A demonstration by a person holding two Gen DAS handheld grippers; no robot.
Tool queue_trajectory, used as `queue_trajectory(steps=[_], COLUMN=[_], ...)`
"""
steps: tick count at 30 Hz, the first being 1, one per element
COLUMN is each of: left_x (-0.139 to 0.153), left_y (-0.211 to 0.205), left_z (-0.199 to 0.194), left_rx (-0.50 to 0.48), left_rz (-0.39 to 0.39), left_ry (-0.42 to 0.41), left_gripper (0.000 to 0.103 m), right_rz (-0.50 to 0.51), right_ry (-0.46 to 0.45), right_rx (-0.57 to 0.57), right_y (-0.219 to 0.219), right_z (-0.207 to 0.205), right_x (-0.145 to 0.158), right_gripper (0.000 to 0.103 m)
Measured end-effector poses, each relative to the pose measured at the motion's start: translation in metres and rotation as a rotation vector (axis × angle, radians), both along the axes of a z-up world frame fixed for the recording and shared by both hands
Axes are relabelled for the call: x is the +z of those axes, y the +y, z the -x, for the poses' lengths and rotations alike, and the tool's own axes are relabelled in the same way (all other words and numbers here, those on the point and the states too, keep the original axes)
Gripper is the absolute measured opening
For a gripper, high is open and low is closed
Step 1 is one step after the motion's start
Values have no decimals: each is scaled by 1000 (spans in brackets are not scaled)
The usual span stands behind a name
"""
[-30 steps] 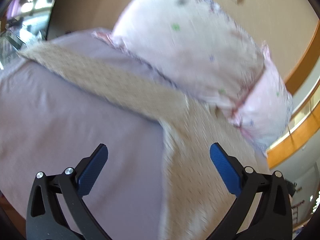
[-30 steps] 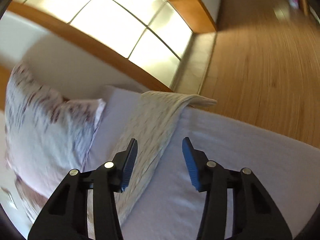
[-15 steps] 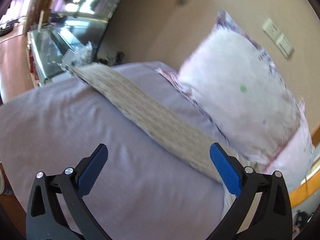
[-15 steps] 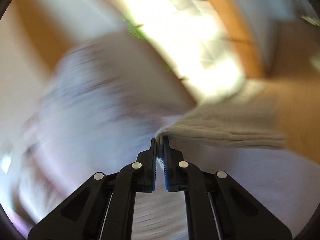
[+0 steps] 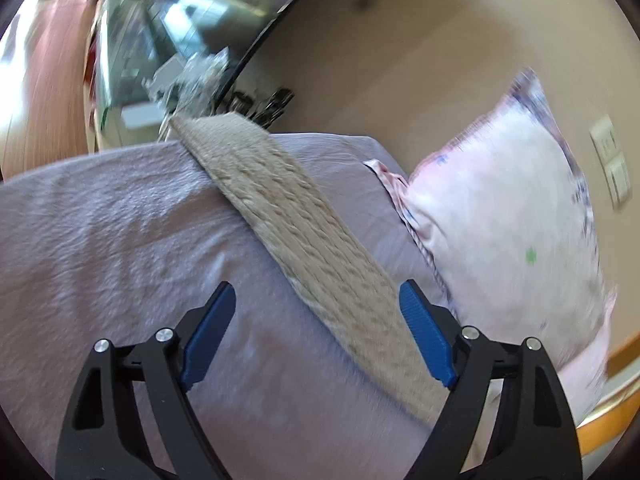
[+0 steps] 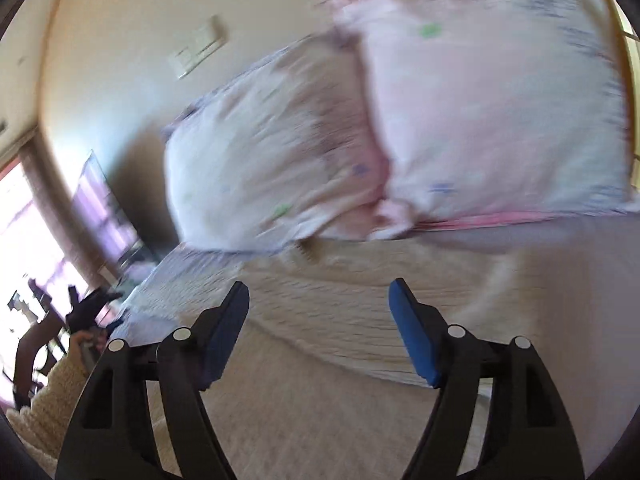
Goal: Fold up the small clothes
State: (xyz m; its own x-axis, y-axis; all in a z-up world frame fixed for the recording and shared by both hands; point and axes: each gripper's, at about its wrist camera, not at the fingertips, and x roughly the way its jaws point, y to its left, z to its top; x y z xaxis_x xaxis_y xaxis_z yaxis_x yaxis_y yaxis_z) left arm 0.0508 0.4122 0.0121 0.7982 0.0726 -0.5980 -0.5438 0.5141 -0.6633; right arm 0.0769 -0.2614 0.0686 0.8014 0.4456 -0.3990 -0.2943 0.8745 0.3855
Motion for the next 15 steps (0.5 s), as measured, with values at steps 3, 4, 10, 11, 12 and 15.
queue_trajectory(steps=[3, 4, 10, 11, 12, 15], left_x=[-6, -7, -20, -22, -20, 19], left_y=[17, 22, 47, 49, 45, 4], left_z=[-5, -8, -28, -32, -35, -57], left_rx=[35, 45, 68, 69, 73, -62], left_rz=[61, 73, 163, 182, 184, 78], left_ry=[-21, -20, 0, 4, -2, -76], left_gripper=[72, 71, 22, 7, 7, 6], right_rz=[-29, -37, -83, -84, -84, -80], right_ry=[24, 33, 63, 64, 67, 70], right_rx=[-120, -143, -219, -220, -224, -237], right_y=[-42, -51, -77, -78, -80, -86], right_z=[14, 11, 15, 17, 18, 22], right_x=[-9, -9, -26, -29, -33, -35], right_gripper=[80, 80, 82, 82, 82, 82])
